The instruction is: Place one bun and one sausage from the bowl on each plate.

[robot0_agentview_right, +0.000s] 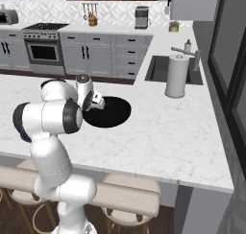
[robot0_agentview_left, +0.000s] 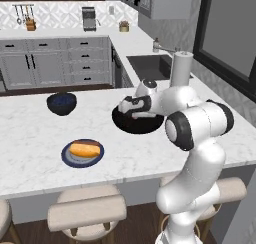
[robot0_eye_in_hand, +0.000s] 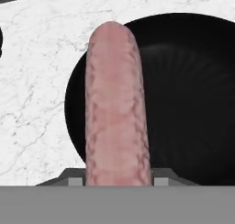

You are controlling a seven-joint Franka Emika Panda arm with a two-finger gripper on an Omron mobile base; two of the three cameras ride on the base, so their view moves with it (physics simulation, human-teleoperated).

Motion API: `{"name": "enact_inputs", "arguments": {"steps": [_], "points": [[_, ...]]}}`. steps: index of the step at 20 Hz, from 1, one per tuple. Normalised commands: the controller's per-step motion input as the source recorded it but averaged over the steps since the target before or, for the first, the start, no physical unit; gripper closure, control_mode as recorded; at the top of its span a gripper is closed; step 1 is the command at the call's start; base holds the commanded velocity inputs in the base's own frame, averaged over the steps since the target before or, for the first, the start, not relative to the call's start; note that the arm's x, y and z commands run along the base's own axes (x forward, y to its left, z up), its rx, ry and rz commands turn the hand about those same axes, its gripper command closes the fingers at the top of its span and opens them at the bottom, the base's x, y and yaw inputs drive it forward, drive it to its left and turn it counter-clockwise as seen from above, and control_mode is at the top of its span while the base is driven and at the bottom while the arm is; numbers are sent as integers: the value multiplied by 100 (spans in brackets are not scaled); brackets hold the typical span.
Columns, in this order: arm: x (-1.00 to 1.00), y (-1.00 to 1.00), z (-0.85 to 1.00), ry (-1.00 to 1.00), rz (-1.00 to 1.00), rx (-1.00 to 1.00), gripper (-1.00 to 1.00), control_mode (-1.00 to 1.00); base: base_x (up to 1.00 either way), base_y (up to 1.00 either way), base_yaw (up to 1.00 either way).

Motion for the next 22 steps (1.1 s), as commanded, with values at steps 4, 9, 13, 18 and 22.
{"name": "enact_inputs", "arguments": {"steps": [4, 9, 13, 18, 22], "points": [[-100, 4, 82, -12, -5, 0, 100, -100, 0, 0, 0], [-100, 20, 100, 0, 0, 0, 100, -100, 0, 0, 0], [-75, 26, 70, 4, 0, 0, 100, 100, -25, 11, 0], [0, 0, 0, 0, 0, 0, 100, 100, -100, 95, -2], [0, 0, 0, 0, 0, 0, 100, 100, -75, 100, -11]]}}
